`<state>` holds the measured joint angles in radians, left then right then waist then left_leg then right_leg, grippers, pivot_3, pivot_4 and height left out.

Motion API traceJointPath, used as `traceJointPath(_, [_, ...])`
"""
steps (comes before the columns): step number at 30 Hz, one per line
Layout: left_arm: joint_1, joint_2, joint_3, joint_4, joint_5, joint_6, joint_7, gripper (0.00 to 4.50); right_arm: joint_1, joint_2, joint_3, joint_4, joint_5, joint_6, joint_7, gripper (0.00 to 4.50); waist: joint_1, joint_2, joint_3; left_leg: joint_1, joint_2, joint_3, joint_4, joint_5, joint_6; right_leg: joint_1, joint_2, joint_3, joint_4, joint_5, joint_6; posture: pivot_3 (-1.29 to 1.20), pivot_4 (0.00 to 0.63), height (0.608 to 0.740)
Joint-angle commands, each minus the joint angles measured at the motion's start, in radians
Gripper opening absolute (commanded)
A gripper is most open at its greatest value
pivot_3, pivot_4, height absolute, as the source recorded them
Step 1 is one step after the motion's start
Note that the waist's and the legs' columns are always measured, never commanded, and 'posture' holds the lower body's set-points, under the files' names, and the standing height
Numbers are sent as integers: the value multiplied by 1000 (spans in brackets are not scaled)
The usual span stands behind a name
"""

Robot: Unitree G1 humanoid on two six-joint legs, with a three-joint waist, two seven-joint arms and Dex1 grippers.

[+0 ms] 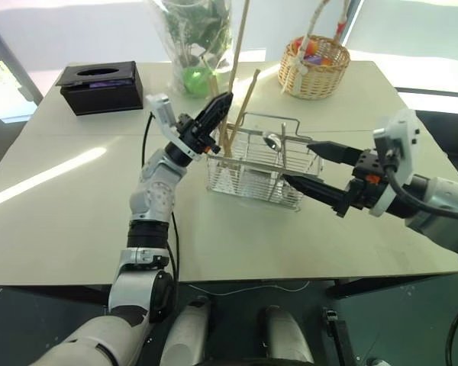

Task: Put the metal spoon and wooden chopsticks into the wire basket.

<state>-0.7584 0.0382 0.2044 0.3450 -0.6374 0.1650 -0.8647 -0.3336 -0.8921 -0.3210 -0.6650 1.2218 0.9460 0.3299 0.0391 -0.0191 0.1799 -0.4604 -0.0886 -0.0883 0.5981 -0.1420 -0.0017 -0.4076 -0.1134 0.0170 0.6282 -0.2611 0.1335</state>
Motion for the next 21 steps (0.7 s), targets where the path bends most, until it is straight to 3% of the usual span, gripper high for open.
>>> traceJointPath(1, [-1, 0, -16, -32, 6, -17, -3, 1675, -22, -6, -10, -11, 3, -26, 4, 4500, 0, 0, 0, 0, 0, 0, 0, 0, 0, 0, 0, 0, 0, 0, 0, 0, 150, 740])
traceJointPath(6, [-3, 5, -15, -43, -2, -3, -6, 4180, -24, -7, -9, -9, 1, -27, 7, 4500, 0, 0, 0, 0, 0, 0, 0, 0, 0, 0, 0, 0, 0, 0, 0, 0, 150, 740])
traceJointPath(7, [-6, 4, -10, -43, -2, -8, 2, 4446, -24, -7, -9, -8, 0, -27, 8, 4500, 0, 0, 0, 0, 0, 0, 0, 0, 0, 0, 0, 0, 0, 0, 0, 0, 150, 740])
traceJointPath(16, [-95, 55, 86, -127, -96, 25, 101, 4446, -16, -6, -15, -2, -15, -29, 13, 4500, -1, 0, 0, 0, 0, 0, 0, 0, 0, 0, 0, 0, 0, 0, 0, 0, 150, 740])
traceJointPath(21, [-137, 190, 185, -211, -154, 125, 259, 4446, -2, 15, -49, 39, -106, -78, -9, 4500, -5, 0, 0, 0, 0, 0, 0, 0, 0, 0, 1, 0, 0, 1, 3, 0, 150, 740])
